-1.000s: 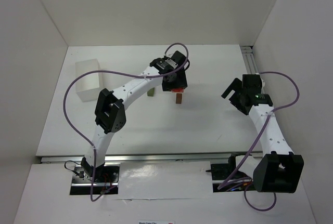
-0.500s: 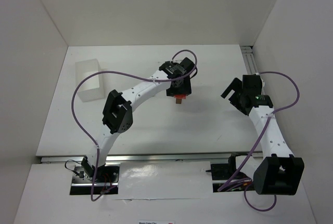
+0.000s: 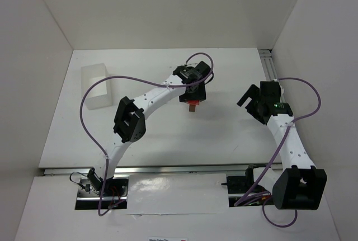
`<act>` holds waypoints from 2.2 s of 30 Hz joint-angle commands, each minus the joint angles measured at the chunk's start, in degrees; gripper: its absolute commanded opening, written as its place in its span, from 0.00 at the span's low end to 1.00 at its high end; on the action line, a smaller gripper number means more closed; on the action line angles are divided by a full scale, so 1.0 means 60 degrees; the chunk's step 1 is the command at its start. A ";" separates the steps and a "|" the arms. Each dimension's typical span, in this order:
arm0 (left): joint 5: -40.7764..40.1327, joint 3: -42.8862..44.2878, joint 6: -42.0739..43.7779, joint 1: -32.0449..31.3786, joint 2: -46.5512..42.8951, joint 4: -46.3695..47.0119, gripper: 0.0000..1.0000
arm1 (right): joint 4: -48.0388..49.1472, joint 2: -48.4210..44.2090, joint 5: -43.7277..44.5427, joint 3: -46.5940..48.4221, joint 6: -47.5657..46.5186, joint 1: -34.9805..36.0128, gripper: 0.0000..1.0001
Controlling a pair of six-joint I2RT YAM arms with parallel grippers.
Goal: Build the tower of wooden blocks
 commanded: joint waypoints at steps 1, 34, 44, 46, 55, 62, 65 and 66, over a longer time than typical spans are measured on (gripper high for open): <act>-0.0332 0.0591 0.0153 -0.0075 0.0126 -0.0339 0.17 | 0.0332 -0.0218 -0.0098 -0.0016 -0.0024 0.0054 0.99; -0.0053 0.0885 0.0505 -0.0163 0.0214 -0.0720 0.17 | 0.0332 -0.0130 -0.0098 -0.0016 0.0064 0.0508 0.99; -0.0141 0.0548 0.0095 -0.0163 0.0302 -0.0500 0.17 | 0.0332 -0.0130 -0.0098 -0.0016 0.0064 0.0508 0.99; -0.0141 0.0548 0.0095 -0.0163 0.0302 -0.0384 0.17 | 0.0332 -0.0130 -0.0098 -0.0016 0.0064 0.0508 0.99; -0.0229 0.0460 -0.0169 -0.0163 0.0390 -0.0295 0.17 | 0.0420 -0.0042 -0.0098 -0.0016 -0.0111 0.0508 0.99; -0.0332 0.0372 -0.0257 -0.0163 0.0390 -0.0208 0.17 | 0.0507 0.0046 -0.0185 -0.0016 -0.0111 0.0508 0.99; -0.0332 0.0372 -0.0257 -0.0163 0.0390 -0.0207 0.17 | 0.0508 0.0133 -0.0185 -0.0016 -0.0111 0.0508 0.99; -0.0332 0.0372 -0.0257 -0.0163 0.0390 -0.0207 0.17 | 0.0508 0.0134 -0.0272 -0.0016 -0.0111 0.0508 0.99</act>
